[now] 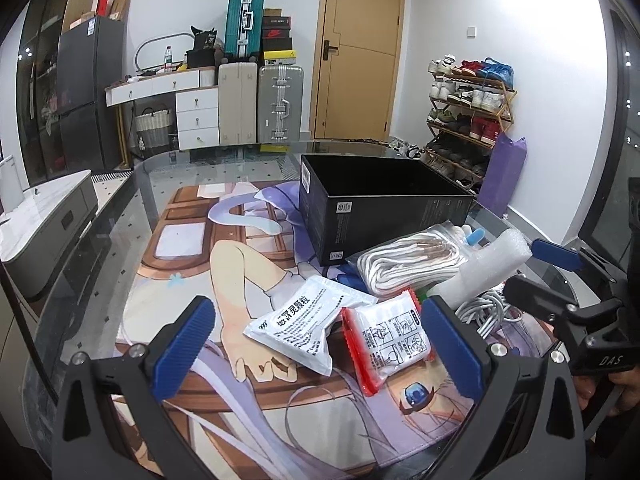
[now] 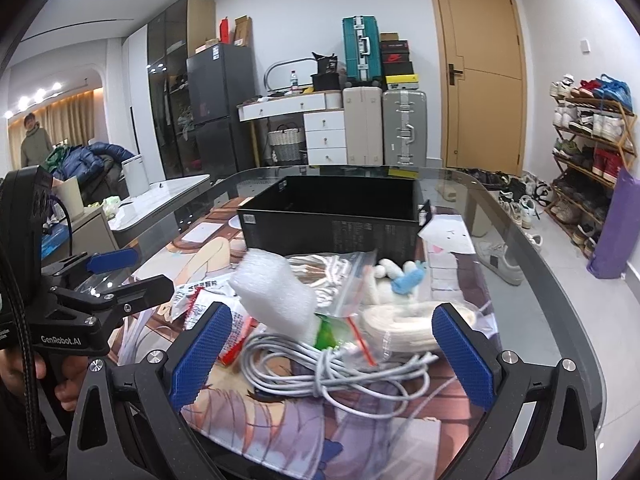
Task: Organize soft objects
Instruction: 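Close the right gripper on the white foam sleeve and lift it, then grasp the red-edged white packet with the left gripper while the right gripper holds the foam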
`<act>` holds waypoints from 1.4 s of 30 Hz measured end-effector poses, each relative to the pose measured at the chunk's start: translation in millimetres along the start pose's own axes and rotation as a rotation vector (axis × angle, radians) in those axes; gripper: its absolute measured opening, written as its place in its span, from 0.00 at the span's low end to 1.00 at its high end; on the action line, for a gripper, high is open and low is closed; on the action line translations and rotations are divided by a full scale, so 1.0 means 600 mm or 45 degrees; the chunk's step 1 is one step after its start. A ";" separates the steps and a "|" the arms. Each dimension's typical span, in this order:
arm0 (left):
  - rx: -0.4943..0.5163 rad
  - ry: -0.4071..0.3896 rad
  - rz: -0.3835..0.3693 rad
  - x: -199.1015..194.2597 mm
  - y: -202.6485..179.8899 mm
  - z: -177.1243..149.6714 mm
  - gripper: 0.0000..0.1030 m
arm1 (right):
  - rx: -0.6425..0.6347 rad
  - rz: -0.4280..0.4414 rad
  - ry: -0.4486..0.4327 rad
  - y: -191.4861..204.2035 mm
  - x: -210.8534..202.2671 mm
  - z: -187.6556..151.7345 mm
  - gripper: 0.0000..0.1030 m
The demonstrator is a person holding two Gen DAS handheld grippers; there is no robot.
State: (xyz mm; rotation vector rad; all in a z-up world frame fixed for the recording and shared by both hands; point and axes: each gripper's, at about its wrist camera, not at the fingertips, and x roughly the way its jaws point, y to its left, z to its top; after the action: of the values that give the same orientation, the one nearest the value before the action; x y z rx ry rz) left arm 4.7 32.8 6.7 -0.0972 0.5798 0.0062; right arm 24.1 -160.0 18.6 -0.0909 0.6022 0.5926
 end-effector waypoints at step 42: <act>0.099 0.125 -0.061 0.046 -0.066 -0.010 0.96 | 0.042 0.127 -0.124 -0.041 -0.062 0.026 0.40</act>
State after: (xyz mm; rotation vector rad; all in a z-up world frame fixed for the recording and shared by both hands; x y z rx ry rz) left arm 25.7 -7.8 -10.1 -0.0358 0.6753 -0.0682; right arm 20.7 -195.1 50.4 -0.0007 0.5237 0.6799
